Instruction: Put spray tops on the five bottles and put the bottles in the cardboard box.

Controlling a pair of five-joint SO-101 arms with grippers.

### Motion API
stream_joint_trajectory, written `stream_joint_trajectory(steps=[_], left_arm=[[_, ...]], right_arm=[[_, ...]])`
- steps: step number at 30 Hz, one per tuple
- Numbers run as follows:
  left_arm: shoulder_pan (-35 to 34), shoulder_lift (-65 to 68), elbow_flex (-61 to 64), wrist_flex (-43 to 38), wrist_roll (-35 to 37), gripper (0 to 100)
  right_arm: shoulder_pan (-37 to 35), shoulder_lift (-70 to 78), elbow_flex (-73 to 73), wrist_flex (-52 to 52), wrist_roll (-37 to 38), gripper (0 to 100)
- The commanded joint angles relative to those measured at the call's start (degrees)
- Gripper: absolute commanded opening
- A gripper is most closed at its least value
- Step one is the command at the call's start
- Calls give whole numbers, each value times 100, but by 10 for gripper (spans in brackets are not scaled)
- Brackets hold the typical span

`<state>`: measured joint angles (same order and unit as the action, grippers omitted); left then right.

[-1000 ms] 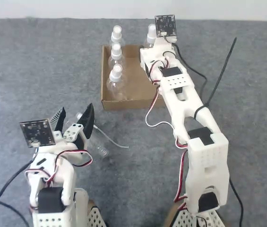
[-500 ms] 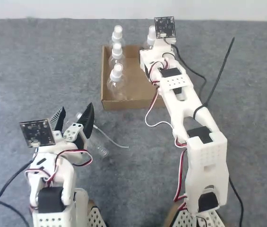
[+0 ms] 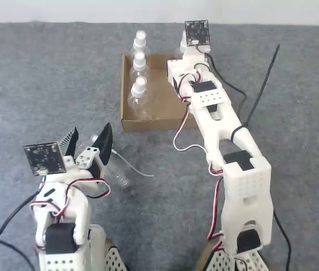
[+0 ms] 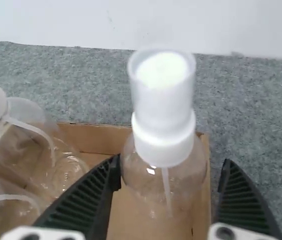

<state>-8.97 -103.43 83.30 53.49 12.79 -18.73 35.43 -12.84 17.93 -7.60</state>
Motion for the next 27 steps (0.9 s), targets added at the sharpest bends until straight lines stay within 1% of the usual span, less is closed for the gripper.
stream_joint_trajectory(steps=[1,6,8,11,12,27], left_arm=[[-44,-79,-57,-176,35,258],[-44,-79,-57,-176,35,258],[-44,-79,-57,-176,35,258],[-44,-79,-57,-176,35,258],[-44,-79,-57,-176,35,258],[-44,-79,-66,-185,35,258]], right_arm=[[-48,-189,-325,-101,-18,268],[-48,-189,-325,-101,-9,272],[-57,-189,-343,13,-9,314],[-101,-215,-360,277,-9,412],[-119,-259,-352,338,-9,425],[-154,-892,-325,1332,-62,422]])
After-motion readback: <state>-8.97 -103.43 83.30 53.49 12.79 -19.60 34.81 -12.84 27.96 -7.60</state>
